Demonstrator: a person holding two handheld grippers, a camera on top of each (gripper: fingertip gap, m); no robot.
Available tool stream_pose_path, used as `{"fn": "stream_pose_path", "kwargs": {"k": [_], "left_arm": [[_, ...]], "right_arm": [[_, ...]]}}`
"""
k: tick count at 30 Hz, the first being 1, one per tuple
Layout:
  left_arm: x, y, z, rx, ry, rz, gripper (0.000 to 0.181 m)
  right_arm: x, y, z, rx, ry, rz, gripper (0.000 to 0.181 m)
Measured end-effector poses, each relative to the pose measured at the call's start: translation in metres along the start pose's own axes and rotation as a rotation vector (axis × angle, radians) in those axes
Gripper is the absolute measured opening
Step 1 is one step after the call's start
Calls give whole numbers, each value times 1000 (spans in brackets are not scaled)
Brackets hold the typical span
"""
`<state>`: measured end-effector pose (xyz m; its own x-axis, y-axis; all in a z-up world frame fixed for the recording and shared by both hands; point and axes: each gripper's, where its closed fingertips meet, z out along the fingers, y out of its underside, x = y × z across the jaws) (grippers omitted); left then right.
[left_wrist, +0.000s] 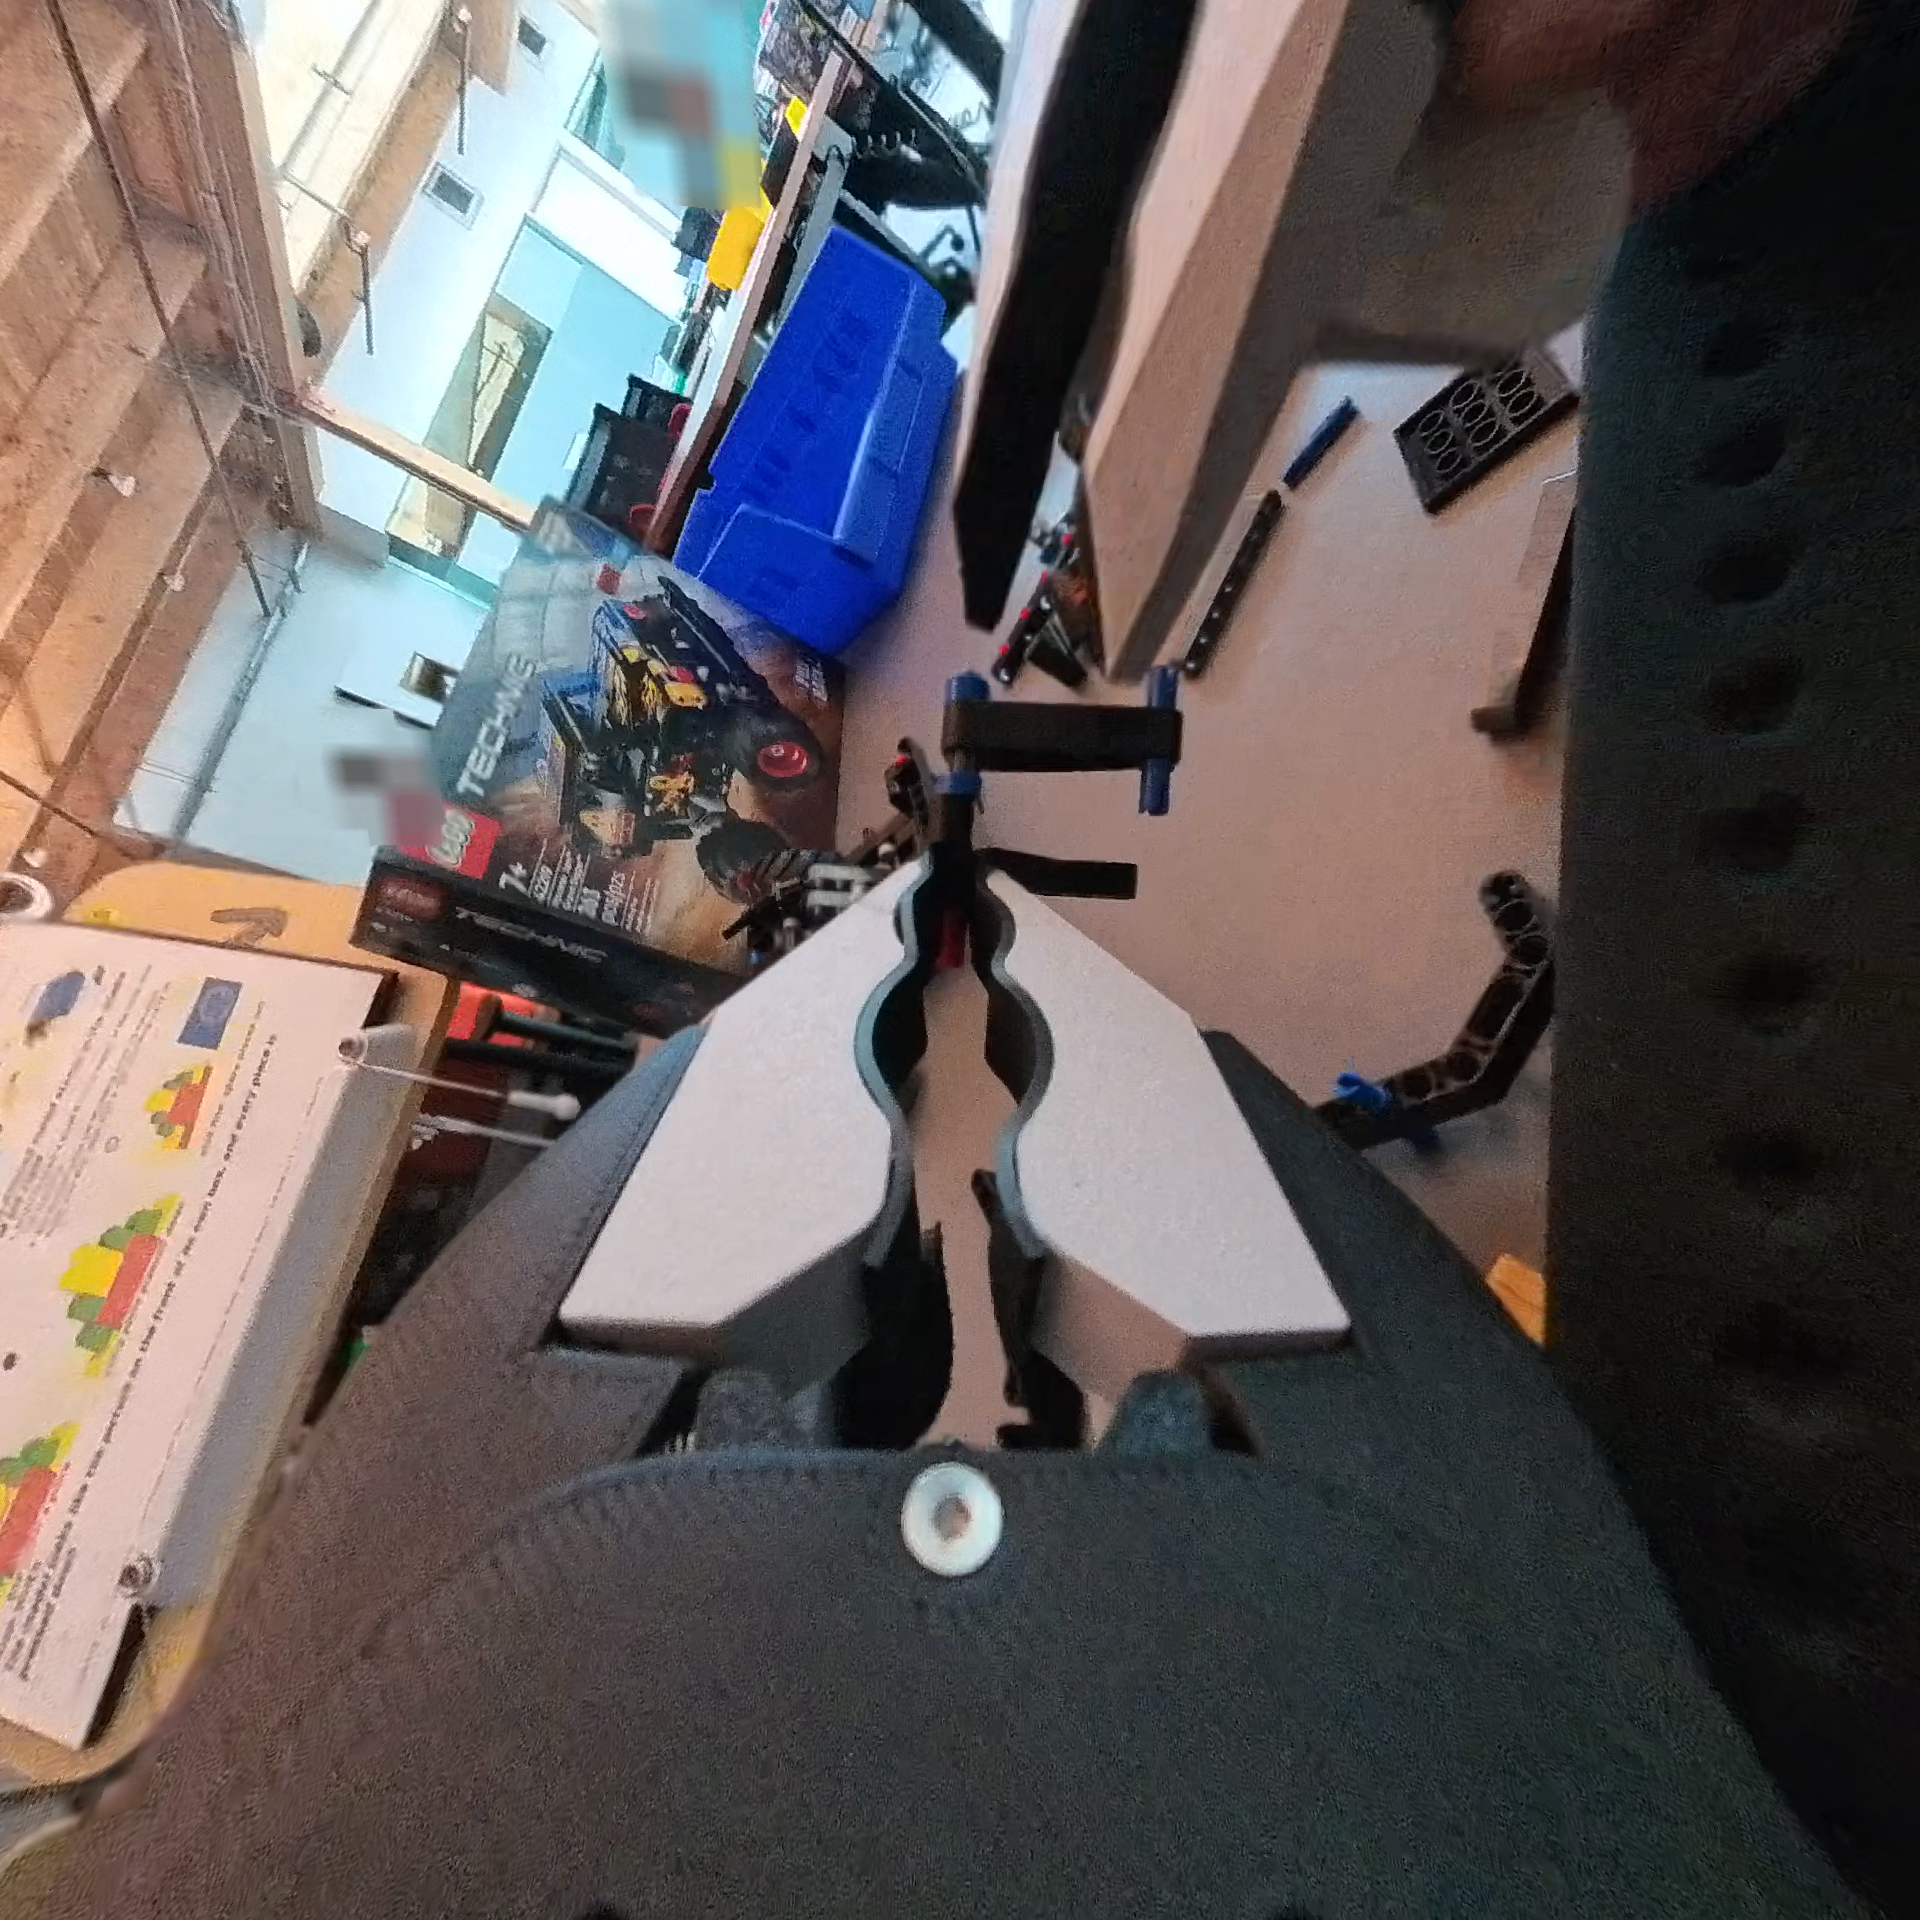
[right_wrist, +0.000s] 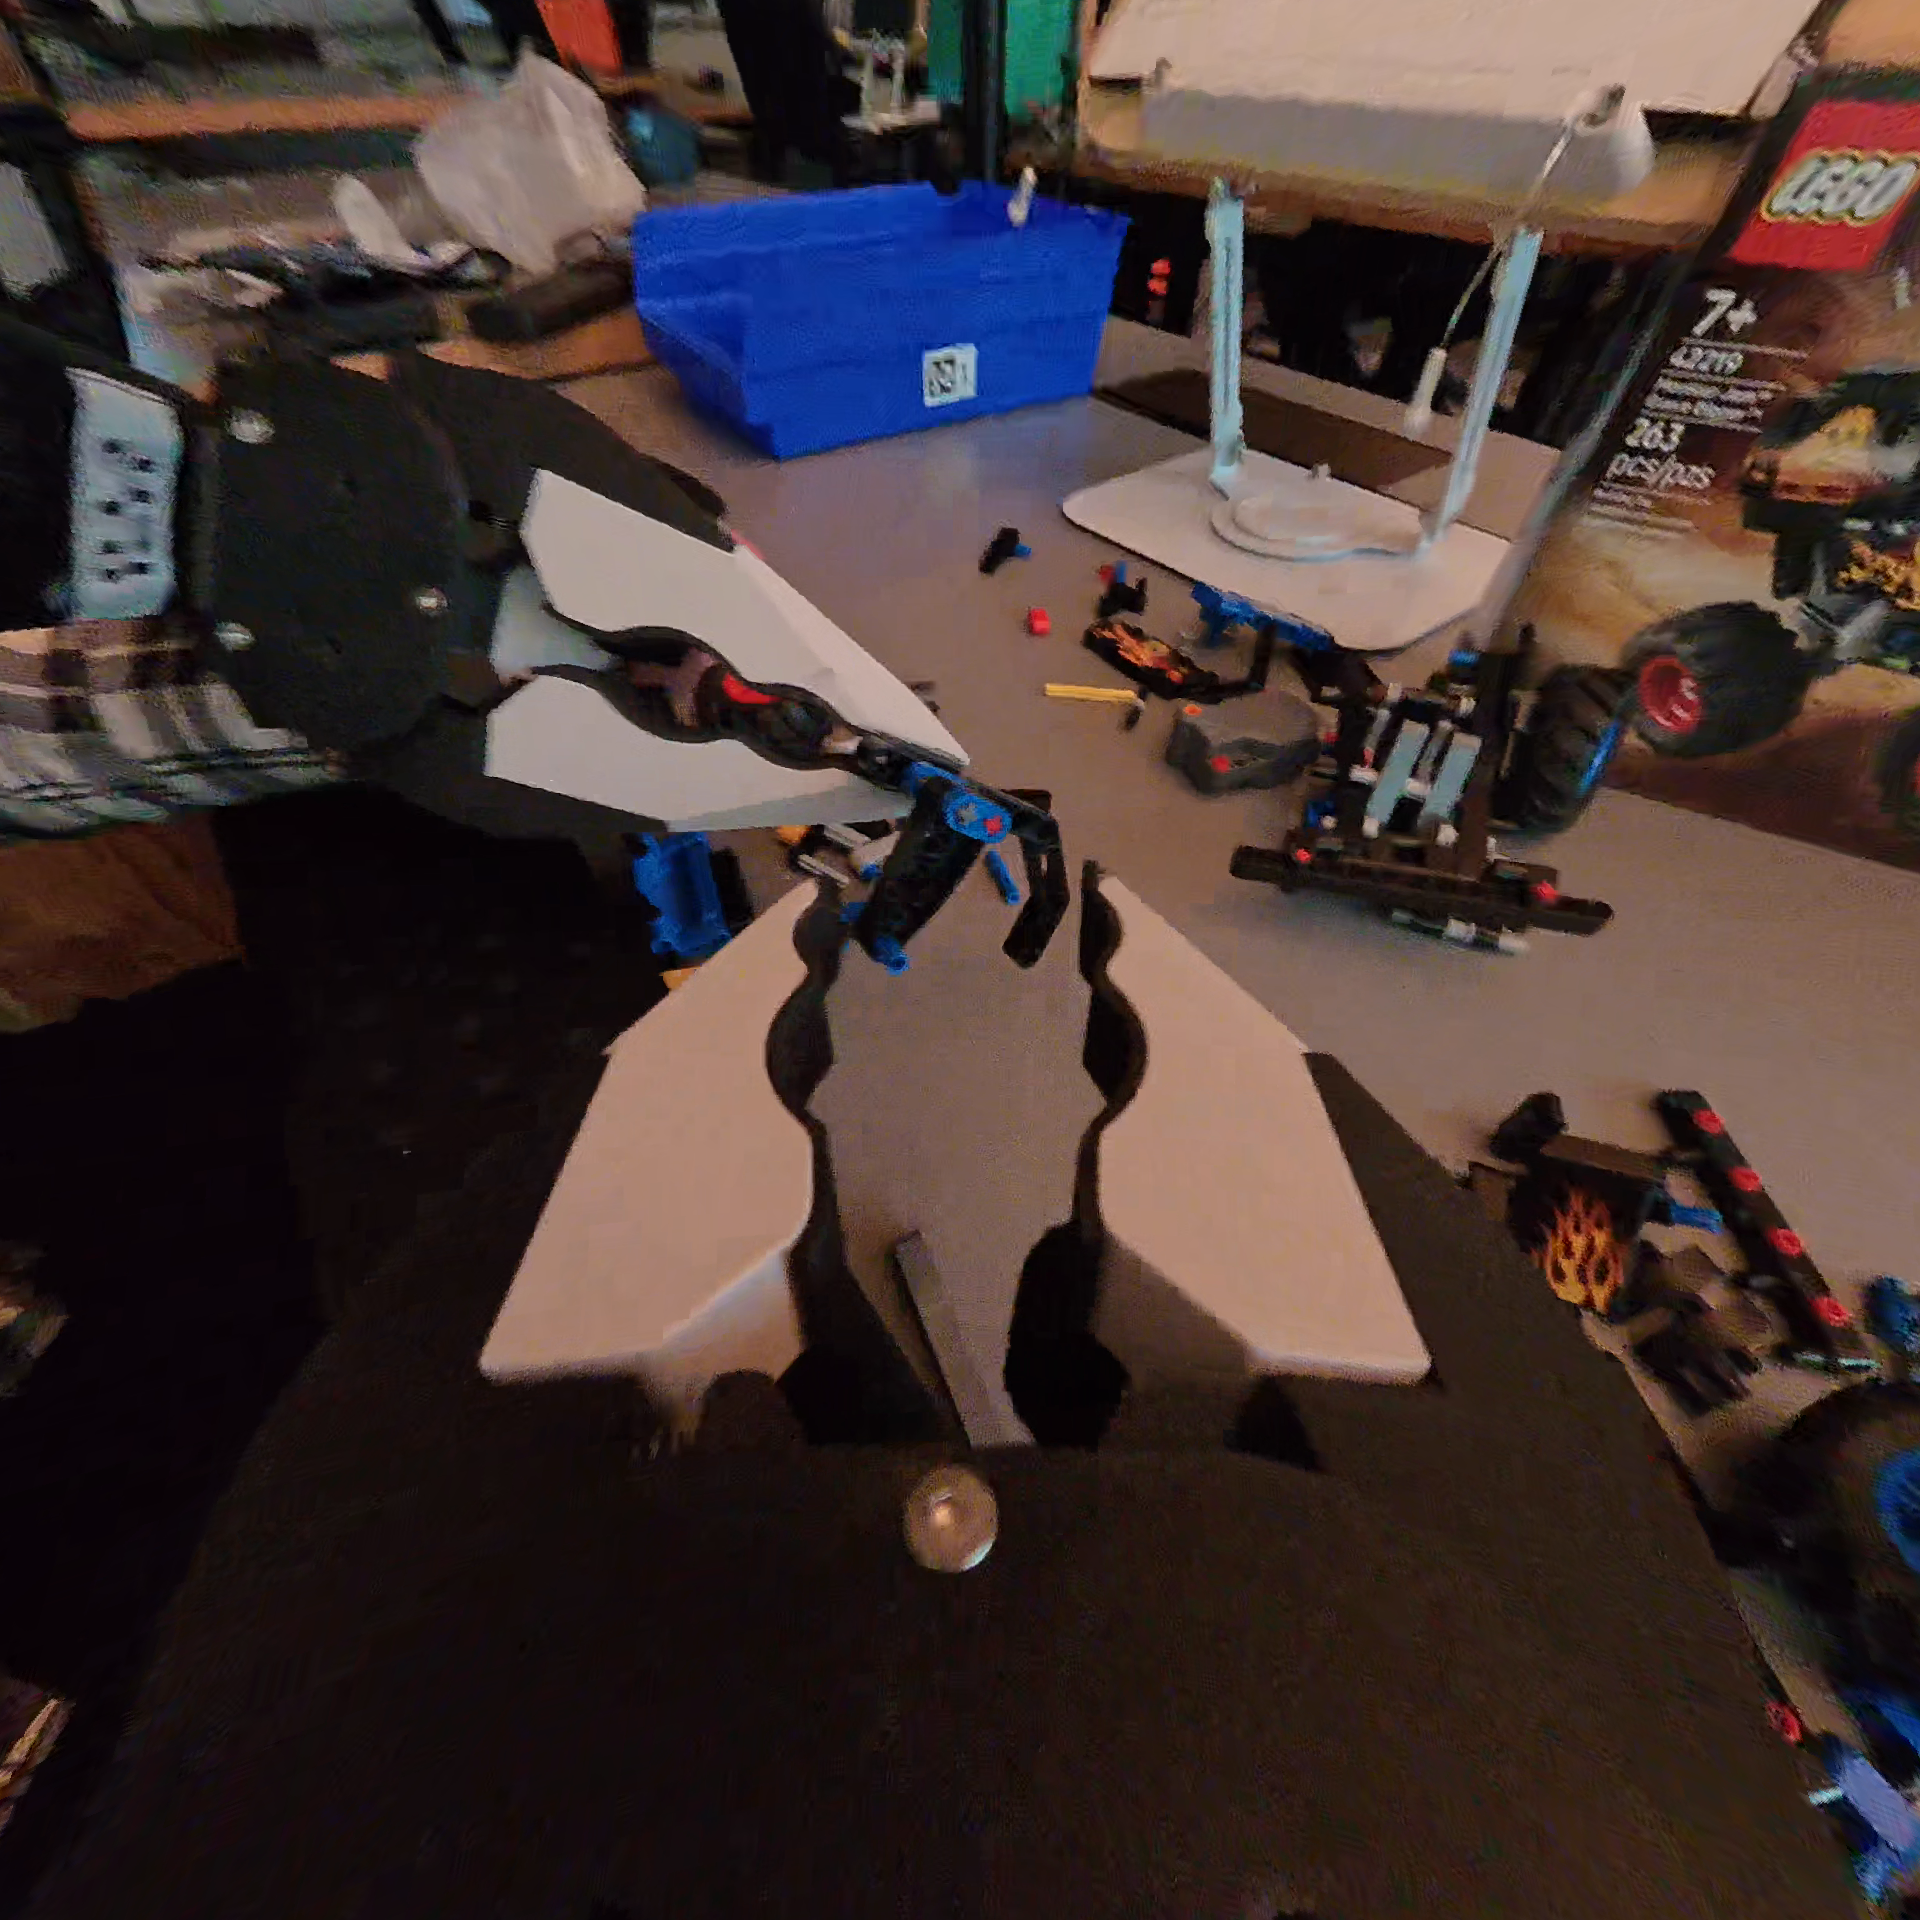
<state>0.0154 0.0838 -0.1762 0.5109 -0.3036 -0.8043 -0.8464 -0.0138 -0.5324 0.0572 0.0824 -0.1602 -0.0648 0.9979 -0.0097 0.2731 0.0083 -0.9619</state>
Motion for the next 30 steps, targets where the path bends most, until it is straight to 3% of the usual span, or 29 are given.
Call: {"fn": "stream_pose_path", "kwargs": {"k": [1, 3, 5, 10, 14, 17, 18, 22, 27, 30], "left_arm": [[3, -8, 0, 19, -10, 40, 1], [9, -20, 2, 38, -27, 114, 2], [9, -21, 1, 40, -52, 163, 1], [3, -30, -6, 111, -75, 138, 3], [-1, -32, -9, 148, -54, 81, 46], [16, -38, -7, 175, 26, 99, 34], [18, -42, -9, 193, 40, 90, 22], [9, -45, -11, 195, 26, -8, 9], [2, -44, -14, 189, 11, -61, 9], [1, -53, -24, 247, 6, -39, 8]], "right_arm": [[3, 3, 5, -24, 21, 2, 50], [-6, 3, 12, -28, -47, 45, 42], [-9, 1, 14, -26, -89, 61, 22], [-13, -6, 11, 23, -179, 102, 19], [-25, -7, 10, 44, -229, 52, 20], [-37, -5, 16, 37, -274, 15, 20], [-40, -4, 17, 28, -279, 1, 20], [-42, -15, 15, 102, -285, 14, 19], [-44, -24, 17, 170, -203, 5, 18], [-52, -28, 10, 215, -284, 59, 18]]}}
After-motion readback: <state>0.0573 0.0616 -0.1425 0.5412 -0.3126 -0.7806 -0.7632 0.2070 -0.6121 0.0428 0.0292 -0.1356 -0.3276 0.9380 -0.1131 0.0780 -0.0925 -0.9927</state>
